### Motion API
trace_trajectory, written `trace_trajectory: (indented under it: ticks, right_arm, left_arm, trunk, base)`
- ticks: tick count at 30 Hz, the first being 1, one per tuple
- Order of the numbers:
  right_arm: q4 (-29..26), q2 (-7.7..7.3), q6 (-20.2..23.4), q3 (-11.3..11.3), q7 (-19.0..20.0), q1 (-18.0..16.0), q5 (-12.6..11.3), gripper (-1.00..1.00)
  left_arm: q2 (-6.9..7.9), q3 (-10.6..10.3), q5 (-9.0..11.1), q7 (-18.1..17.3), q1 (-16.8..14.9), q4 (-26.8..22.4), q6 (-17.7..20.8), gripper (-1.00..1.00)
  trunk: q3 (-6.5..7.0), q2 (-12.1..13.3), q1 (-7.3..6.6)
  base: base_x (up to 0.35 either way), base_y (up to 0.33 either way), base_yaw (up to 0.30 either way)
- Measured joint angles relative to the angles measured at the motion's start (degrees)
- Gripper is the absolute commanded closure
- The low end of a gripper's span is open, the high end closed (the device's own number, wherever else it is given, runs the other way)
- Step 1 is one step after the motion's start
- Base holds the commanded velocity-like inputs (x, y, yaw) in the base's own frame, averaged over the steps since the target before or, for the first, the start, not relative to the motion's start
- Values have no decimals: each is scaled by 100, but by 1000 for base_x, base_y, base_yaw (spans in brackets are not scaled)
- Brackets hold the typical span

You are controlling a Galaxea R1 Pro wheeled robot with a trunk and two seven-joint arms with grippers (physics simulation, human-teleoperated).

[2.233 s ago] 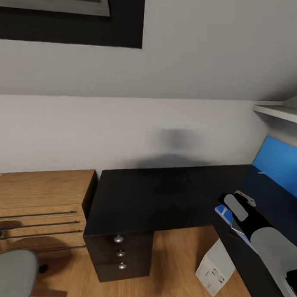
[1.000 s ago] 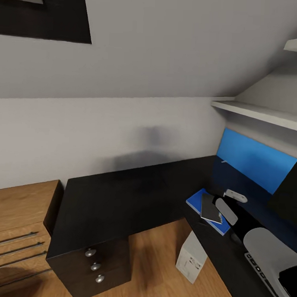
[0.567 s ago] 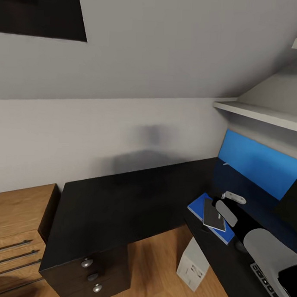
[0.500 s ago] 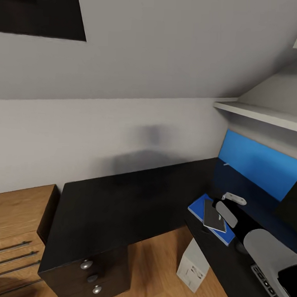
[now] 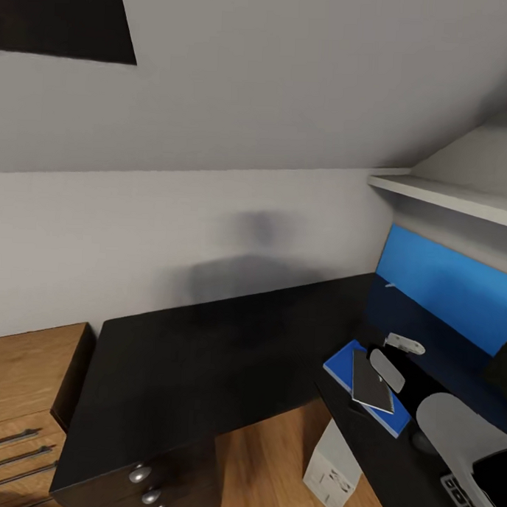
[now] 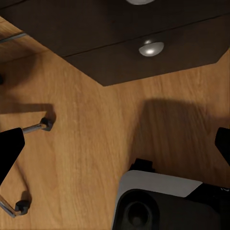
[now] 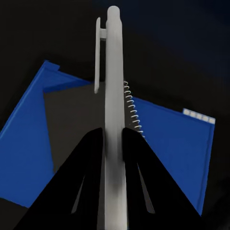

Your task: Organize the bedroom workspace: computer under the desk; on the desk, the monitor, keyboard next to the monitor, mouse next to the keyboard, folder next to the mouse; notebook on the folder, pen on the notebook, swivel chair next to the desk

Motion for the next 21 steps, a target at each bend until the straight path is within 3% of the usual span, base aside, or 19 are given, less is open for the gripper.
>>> trace_trajectory:
  ticks: [13, 21]
  right_arm:
    - [187, 9, -26, -5, 41, 0, 60, 100]
    - [201, 11, -76, 0, 42, -1, 59, 100]
  left_arm:
    - [-58, 0, -7, 6, 0, 0, -2, -100]
    - [-58, 17, 30, 9, 0, 0, -8, -100]
  trunk:
    - [0, 0, 0]
    - [-144, -320, 176]
  base:
    - [2, 0, 0]
    - [0, 0, 0]
